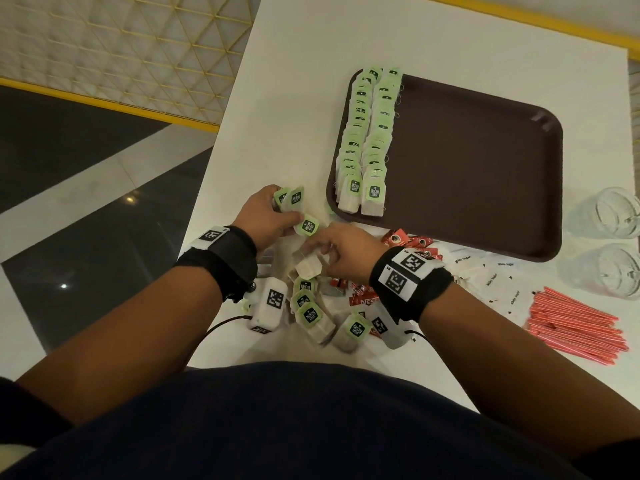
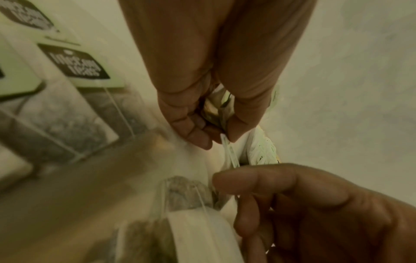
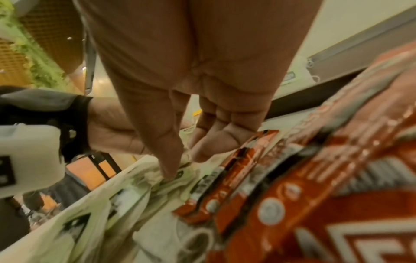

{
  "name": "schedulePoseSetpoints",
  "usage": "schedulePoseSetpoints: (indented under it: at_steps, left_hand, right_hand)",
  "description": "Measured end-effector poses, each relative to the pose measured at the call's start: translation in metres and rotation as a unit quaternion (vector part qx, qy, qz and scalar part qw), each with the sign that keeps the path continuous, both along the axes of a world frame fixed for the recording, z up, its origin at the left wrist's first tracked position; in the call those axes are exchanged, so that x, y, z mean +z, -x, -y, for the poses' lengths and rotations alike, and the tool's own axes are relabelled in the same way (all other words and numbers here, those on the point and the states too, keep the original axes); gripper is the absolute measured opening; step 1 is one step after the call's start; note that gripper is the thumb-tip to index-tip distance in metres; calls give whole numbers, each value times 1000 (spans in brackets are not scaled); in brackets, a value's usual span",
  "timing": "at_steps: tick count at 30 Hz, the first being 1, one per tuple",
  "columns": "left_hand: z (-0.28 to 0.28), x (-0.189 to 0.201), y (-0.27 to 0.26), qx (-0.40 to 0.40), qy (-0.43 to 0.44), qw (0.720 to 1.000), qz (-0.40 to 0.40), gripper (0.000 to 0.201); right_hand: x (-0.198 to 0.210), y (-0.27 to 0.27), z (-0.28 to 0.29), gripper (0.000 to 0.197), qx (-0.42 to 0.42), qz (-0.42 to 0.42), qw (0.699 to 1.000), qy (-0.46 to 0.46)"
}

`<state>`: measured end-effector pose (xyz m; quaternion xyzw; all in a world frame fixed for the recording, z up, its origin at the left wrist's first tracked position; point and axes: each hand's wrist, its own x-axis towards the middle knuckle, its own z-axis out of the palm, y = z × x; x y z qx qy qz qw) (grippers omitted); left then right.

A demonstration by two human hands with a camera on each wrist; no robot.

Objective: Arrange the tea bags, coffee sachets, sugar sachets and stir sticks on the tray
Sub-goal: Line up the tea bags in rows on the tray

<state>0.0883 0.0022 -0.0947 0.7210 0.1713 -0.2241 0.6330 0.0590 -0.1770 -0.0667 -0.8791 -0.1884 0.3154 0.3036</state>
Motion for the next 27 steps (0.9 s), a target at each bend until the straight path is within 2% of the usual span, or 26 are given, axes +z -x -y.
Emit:
schedulePoseSetpoints:
  at_steps: [3,8,10,12,15,17,23,27]
  left_hand:
    - [0,2,0,2,-1,1000,-5,33]
    - [1,6,2,3,-12,1000,7,29]
    - [0,9,2,2,-22,999,28,24]
    - [0,12,0,-1,-40,998,53,23]
    - [-1,17,-4,11,-41,997,66,28]
    - [-3,20,-6,16,-31,998,59,29]
    - [0,21,-9,27,-5,999,45,29]
    - [0,19,-8,18,-8,999,46,30]
  right_hand:
    - [-6,1,-4,42,54,29,998,19]
    - [-13,1,-6,19,40,61,997,29]
    - [-12,-2,-3,15,4,73,997,13]
    - [-8,-7,2,14,-74,63,995,-10]
    - [-4,-19,15,6,-203,34,978,-42]
    - [-5,-28,25,8,-256,35,965,-52]
    - [-12,-48,36,20,-317,53,946,-36]
    - [-16,-52,33,21,-343,59,937,-35]
